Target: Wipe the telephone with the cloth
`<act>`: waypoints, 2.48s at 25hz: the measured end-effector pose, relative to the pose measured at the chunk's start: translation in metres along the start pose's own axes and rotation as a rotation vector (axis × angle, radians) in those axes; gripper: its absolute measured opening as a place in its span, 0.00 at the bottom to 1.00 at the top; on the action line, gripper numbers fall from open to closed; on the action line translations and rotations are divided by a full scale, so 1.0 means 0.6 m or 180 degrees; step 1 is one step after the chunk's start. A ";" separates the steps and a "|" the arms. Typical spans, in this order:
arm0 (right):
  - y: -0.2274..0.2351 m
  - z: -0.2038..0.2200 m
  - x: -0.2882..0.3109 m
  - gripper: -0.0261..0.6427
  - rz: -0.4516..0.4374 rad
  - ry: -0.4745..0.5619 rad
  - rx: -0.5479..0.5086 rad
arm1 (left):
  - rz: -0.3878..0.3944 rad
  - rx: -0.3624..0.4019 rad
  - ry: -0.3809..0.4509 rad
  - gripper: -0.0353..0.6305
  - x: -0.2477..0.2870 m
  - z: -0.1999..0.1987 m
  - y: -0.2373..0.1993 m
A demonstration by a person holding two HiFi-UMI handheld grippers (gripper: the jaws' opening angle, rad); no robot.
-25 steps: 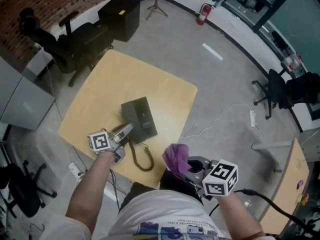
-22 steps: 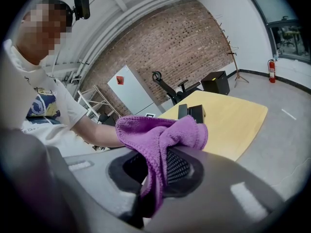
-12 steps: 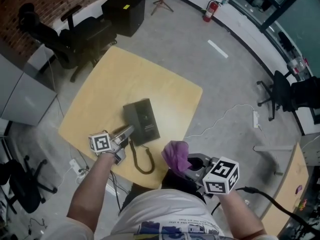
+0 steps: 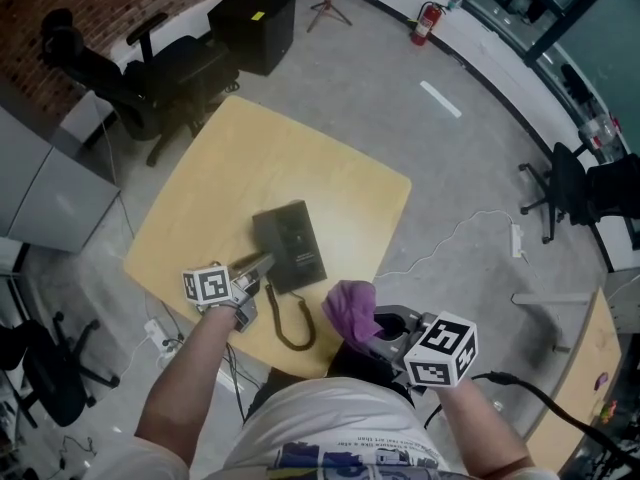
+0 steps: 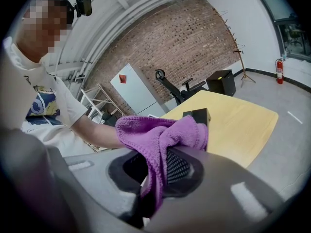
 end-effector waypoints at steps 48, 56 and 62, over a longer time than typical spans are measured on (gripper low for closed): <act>-0.286 0.329 -0.106 0.11 0.0418 0.0621 -0.1026 | -0.0036 0.1710 -0.0715 0.06 -0.246 0.458 0.521; -0.336 0.366 -0.134 0.11 0.0529 0.0710 -0.1016 | 0.0080 0.1818 -0.0823 0.06 -0.268 0.481 0.543; -0.392 0.350 -0.128 0.10 0.0712 0.0830 -0.1030 | 0.0298 0.1948 -0.0943 0.06 -0.309 0.474 0.566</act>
Point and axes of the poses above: the fingertips, and each gripper's own axes: x forward along the fingers, y to its right, z out of its underside, the point moved 3 cm from there along -x, backward along the fingers, and after that the axes turned 12 degrees about z, right-handed, at the moved point
